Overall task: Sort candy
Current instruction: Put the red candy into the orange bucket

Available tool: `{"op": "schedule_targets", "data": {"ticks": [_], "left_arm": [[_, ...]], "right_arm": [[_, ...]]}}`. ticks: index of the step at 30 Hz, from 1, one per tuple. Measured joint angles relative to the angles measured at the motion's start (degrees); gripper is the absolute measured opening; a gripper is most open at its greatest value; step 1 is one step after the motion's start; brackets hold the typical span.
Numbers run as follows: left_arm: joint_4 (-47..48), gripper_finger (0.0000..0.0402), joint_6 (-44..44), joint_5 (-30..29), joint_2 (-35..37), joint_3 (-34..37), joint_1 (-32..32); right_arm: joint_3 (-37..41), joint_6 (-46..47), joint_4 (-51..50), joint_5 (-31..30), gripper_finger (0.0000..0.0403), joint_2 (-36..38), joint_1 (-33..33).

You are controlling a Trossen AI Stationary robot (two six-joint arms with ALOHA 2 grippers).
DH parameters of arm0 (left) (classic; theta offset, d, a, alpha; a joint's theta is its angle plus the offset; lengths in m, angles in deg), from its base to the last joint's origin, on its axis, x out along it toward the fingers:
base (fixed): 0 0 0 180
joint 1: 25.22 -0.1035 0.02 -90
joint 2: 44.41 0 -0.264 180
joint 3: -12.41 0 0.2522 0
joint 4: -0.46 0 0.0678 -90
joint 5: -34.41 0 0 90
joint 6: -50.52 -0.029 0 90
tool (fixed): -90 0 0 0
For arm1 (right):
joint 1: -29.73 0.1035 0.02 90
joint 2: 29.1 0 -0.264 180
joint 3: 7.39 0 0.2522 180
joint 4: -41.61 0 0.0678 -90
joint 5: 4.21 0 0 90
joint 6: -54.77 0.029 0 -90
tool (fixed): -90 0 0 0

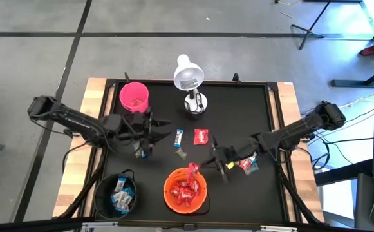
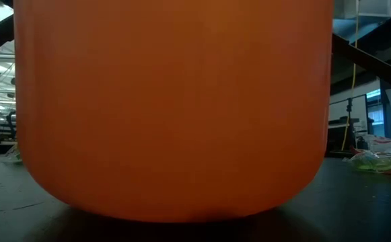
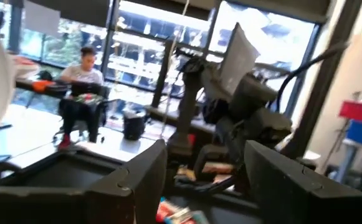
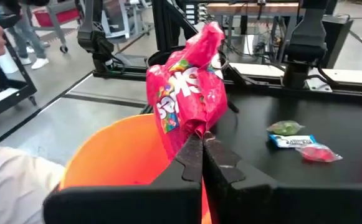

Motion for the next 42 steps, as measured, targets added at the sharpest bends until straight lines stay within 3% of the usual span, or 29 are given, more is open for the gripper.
{"op": "schedule_targets", "data": {"ticks": [10, 26, 37, 42], "left_arm": [[-4.5, 0.0205, -1.5, -2.3, 0.0, 0.0, 5.2], [-2.6, 0.0204, -1.9, -2.5, -0.2, 0.0, 5.3], [-1.5, 0.0204, -1.9, -2.5, -0.2, 0.0, 5.3], [0.2, 0.0204, -1.9, -2.4, -0.2, 0.0, 5.4]], "right_arm": [[0.0, 3.4, 2.6, -5.6, 0.0000, 0.0, 4.5], [0.0, 6.5, 2.3, -3.1, 0.0007, -5.8, 4.3], [0.0, 7.6, 2.3, -2.6, 0.0128, -5.6, 4.4], [0.0, 5.7, -4.5, -10.7, 0.0160, -1.6, 3.6]]}}
